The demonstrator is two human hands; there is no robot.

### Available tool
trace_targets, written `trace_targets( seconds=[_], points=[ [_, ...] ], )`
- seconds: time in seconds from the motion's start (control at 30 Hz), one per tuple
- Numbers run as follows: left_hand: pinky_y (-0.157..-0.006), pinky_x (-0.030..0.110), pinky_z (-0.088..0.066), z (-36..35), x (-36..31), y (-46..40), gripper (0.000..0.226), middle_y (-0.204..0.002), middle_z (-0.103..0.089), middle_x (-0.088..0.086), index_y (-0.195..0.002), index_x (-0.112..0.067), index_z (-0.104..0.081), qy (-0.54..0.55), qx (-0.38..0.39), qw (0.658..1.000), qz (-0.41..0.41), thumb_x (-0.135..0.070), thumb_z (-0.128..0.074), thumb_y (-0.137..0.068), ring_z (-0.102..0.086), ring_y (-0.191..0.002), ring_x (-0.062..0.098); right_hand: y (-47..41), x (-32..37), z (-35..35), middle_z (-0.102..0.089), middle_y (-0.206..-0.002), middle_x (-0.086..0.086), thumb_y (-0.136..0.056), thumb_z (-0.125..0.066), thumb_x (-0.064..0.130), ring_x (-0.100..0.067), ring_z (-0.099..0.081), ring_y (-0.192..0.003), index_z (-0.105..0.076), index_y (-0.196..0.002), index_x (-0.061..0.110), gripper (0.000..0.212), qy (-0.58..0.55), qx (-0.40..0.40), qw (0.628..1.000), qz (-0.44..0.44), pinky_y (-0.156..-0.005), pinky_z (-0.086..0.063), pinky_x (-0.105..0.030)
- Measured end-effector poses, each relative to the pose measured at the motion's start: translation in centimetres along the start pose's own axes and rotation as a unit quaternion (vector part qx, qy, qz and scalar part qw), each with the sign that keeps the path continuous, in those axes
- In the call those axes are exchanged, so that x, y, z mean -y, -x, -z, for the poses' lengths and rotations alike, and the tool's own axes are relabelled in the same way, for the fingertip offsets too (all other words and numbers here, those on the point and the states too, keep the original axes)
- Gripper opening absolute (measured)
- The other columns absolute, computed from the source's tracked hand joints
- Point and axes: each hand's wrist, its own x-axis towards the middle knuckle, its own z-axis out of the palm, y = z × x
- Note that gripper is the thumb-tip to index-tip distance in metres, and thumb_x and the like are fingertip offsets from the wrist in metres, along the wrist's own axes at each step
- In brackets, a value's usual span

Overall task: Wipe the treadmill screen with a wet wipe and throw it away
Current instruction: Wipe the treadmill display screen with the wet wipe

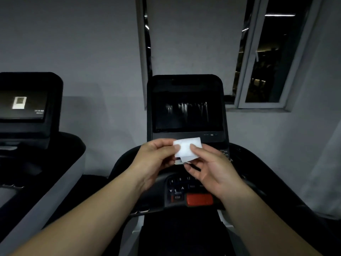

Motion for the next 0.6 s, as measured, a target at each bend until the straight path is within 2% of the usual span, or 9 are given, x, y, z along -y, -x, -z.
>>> trace_targets(
  seconds=[0.07,0.1,0.13,0.17,0.2,0.23,0.3,0.4,0.6],
  points=[
    [-0.094,0.031,-0.052,1.4,0.3,-3.6,0.08,-0.121,-0.072,-0.001,-0.144,-0.025,-0.053,-0.126,-0.012,0.99,-0.055,-0.043,-0.088,-0.074,-0.068,-0.11,0.011,-3.5,0.2,0.7,-0.077,-0.108,-0.008,-0.092,-0.07,0.017,-0.021,-0.071,-0.097,-0.076,-0.109,0.014,0.018,0.046,-0.023,0.998,0.035,-0.084,-0.053,-0.035],
    [-0.109,0.035,-0.045,2.2,0.4,-5.2,0.101,-0.144,-0.06,-0.004,-0.154,-0.037,-0.037,-0.237,-0.021,0.967,-0.091,-0.06,-0.086,-0.069,-0.056,-0.131,0.01,-5.2,0.3,1.1,-0.077,-0.106,-0.006,-0.093,-0.069,0.017,-0.02,-0.072,-0.098,-0.076,-0.107,0.015,0.016,0.076,-0.046,0.994,0.061,-0.083,-0.053,-0.034],
    [-0.119,0.037,-0.033,3.2,0.5,-6.7,0.113,-0.162,-0.038,-0.005,-0.159,-0.045,-0.021,-0.355,-0.03,0.927,-0.117,-0.075,-0.079,-0.066,-0.036,-0.147,0.012,-6.8,0.4,1.5,-0.078,-0.101,-0.004,-0.093,-0.069,0.017,-0.019,-0.072,-0.096,-0.076,-0.104,0.017,0.013,0.107,-0.068,0.988,0.091,-0.081,-0.053,-0.032],
    [-0.124,0.038,-0.022,4.1,0.6,-8.0,0.121,-0.17,-0.017,-0.005,-0.16,-0.047,-0.007,-0.46,-0.037,0.878,-0.129,-0.084,-0.07,-0.064,-0.017,-0.155,0.014,-8.4,0.6,1.7,-0.078,-0.096,-0.002,-0.093,-0.069,0.016,-0.016,-0.073,-0.091,-0.076,-0.101,0.018,0.011,0.135,-0.085,0.98,0.121,-0.077,-0.053,-0.028],
    [-0.126,0.04,-0.014,5.0,0.6,-9.3,0.125,-0.172,-0.002,-0.003,-0.159,-0.047,0.004,-0.533,-0.043,0.834,-0.134,-0.091,-0.061,-0.062,-0.002,-0.157,0.015,-10.0,0.7,2.0,-0.078,-0.092,0.0,-0.094,-0.068,0.015,-0.013,-0.072,-0.086,-0.076,-0.098,0.02,0.01,0.162,-0.099,0.971,0.148,-0.072,-0.054,-0.023],
    [-0.127,0.042,-0.01,5.8,0.8,-10.5,0.127,-0.172,0.008,-0.002,-0.158,-0.046,0.011,-0.574,-0.048,0.806,-0.135,-0.097,-0.052,-0.06,0.008,-0.157,0.016,-11.5,0.9,2.1,-0.078,-0.089,0.002,-0.094,-0.068,0.014,-0.011,-0.072,-0.082,-0.076,-0.095,0.022,0.011,0.189,-0.108,0.962,0.167,-0.068,-0.054,-0.019],
    [-0.128,0.047,-0.005,7.2,1.0,-13.1,0.13,-0.17,0.018,-0.001,-0.156,-0.046,0.02,-0.619,-0.056,0.773,-0.129,-0.105,-0.039,-0.057,0.02,-0.155,0.016,-14.4,0.8,2.4,-0.077,-0.087,0.0,-0.094,-0.067,0.016,-0.013,-0.071,-0.08,-0.075,-0.092,0.025,0.012,0.228,-0.112,0.948,0.19,-0.066,-0.054,-0.019],
    [-0.127,0.048,0.001,8.6,1.6,-17.1,0.13,-0.167,0.028,0.002,-0.155,-0.041,0.027,-0.677,-0.05,0.723,-0.129,-0.105,-0.034,-0.059,0.03,-0.152,0.017,-18.6,0.4,2.5,-0.076,-0.086,0.001,-0.094,-0.067,0.017,-0.013,-0.071,-0.08,-0.074,-0.091,0.025,0.011,0.262,-0.115,0.937,0.202,-0.072,-0.056,-0.028],
    [-0.126,0.05,0.006,10.8,2.7,-25.8,0.13,-0.166,0.029,0.003,-0.156,-0.035,0.026,-0.706,-0.04,0.679,-0.2,-0.103,-0.034,-0.063,0.031,-0.151,0.019,-26.9,-0.4,2.5,-0.075,-0.087,0.007,-0.095,-0.065,0.02,-0.009,-0.07,-0.082,-0.074,-0.09,0.025,0.011,0.329,-0.123,0.91,0.222,-0.078,-0.059,-0.039]
  ],
)
